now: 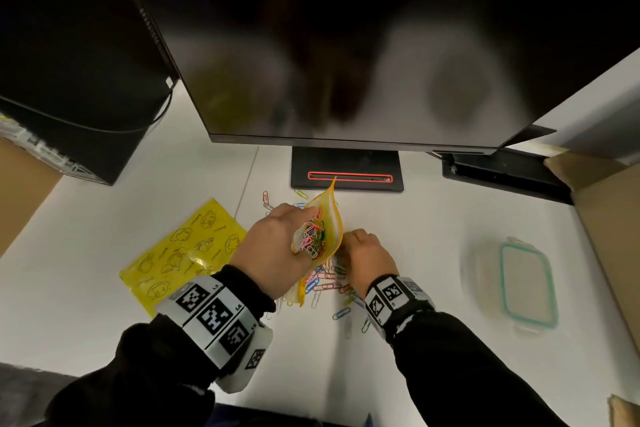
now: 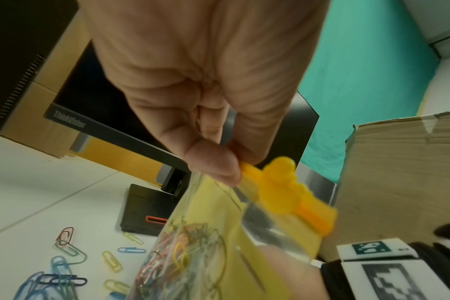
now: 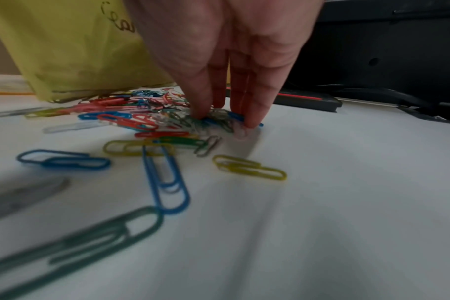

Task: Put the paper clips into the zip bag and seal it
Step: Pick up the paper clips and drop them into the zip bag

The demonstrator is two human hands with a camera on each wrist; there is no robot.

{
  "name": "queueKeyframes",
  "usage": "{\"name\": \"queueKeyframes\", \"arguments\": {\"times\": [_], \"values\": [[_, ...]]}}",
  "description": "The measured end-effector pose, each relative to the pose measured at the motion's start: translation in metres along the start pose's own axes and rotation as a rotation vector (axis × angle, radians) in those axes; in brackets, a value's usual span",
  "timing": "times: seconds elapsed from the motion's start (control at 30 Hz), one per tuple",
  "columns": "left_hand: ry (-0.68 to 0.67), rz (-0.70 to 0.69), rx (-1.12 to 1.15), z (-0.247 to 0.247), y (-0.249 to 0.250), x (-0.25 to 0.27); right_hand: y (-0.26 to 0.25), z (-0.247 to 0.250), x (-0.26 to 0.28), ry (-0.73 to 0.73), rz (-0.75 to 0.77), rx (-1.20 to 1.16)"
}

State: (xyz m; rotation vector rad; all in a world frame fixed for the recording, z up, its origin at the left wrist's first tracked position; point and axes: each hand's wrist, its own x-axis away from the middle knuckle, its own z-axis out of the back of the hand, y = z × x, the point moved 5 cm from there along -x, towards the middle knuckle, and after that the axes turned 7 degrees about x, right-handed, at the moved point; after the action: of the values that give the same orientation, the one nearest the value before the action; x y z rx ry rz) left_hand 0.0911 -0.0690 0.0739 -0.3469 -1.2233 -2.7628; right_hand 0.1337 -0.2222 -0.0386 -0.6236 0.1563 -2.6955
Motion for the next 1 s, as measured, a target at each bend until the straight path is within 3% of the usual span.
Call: {"name": "queueKeyframes", "arguments": {"times": [0.2,0.37,0.5,0.63,0.8,0.9,1.0], "values": [[0.034,0.011,-0.026,0.005,-0.008,-0.004,-0.014,-0.006,0.003,0.021,0.091,0.022],[0.054,0.011,-0.040,0.011,-0.013,-0.008,-0.013,-0.008,0.001,-0.015,0.079,0.019],[0.044,0.023,-0.021,0.006,-0.016,-0.010,-0.006,-0.007,0.004,0.060,0.033,-0.068],[0.021,0.030,0.014,-0.002,-0.016,-0.010,0.014,-0.003,0.015,0.201,-0.111,-0.329],[-0.021,0.023,0.054,-0.014,-0.011,-0.011,0.038,0.012,0.046,0.322,-0.342,-0.868],[-0.059,0.026,0.061,-0.023,-0.010,-0.012,0.026,0.046,0.061,0.412,-0.291,-1.179],[-0.088,0.008,0.044,-0.028,-0.006,-0.013,0.002,0.068,0.059,0.380,-0.182,-1.185]]}}
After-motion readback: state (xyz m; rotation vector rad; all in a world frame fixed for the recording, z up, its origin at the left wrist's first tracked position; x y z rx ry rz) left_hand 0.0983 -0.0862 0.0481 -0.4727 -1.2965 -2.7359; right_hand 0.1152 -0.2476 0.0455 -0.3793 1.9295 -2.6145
